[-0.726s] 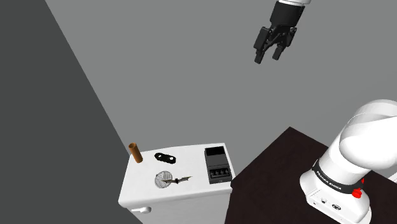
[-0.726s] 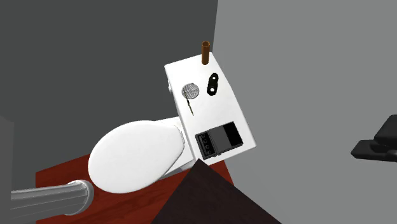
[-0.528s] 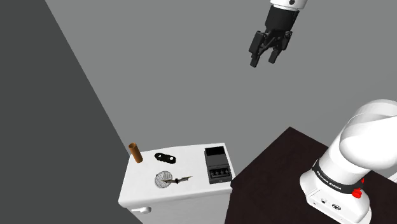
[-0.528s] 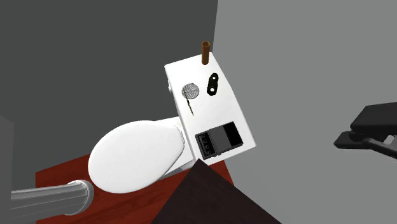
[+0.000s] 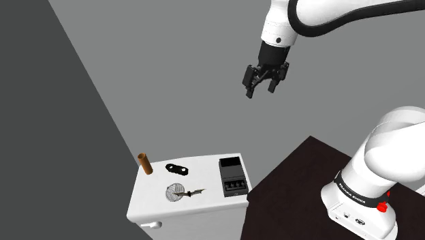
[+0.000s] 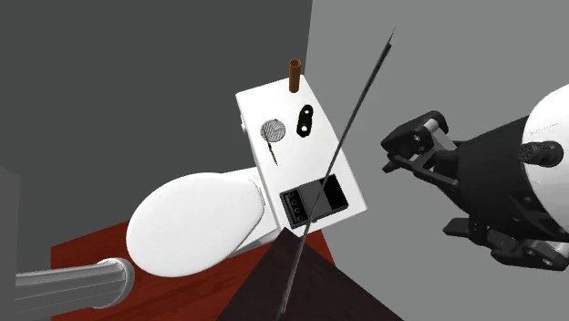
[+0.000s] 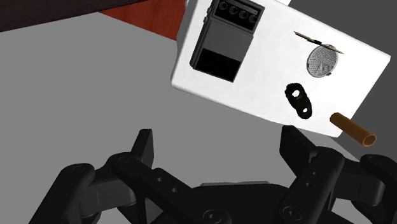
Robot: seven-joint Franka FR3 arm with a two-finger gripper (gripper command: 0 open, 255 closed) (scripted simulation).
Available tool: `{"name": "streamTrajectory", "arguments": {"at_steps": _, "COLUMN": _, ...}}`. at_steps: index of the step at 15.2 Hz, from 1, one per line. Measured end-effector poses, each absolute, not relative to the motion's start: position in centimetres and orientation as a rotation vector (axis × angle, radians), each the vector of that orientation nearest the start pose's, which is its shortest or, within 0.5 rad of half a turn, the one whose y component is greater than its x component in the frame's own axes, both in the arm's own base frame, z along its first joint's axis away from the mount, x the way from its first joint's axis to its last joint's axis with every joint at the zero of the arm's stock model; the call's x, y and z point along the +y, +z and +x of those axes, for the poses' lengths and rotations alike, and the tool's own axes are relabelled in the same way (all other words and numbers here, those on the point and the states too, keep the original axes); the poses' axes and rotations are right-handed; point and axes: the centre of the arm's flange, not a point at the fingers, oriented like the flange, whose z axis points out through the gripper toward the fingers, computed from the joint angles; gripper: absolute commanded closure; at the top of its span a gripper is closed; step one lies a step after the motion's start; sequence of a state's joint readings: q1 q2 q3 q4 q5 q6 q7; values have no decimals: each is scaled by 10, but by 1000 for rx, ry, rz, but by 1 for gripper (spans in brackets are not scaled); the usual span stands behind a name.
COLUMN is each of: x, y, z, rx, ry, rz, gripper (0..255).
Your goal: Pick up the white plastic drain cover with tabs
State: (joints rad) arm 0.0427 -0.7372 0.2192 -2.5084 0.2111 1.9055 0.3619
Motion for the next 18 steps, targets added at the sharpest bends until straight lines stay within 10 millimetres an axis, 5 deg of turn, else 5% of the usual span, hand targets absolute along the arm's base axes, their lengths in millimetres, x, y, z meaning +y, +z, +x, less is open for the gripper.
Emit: {"name": "streamTrajectory", "arguments": {"at_steps": 18, "x": 285, "y": 365, "z": 397, "rx": 562, "ry": -91, "rz": -3043, "gripper": 0}}
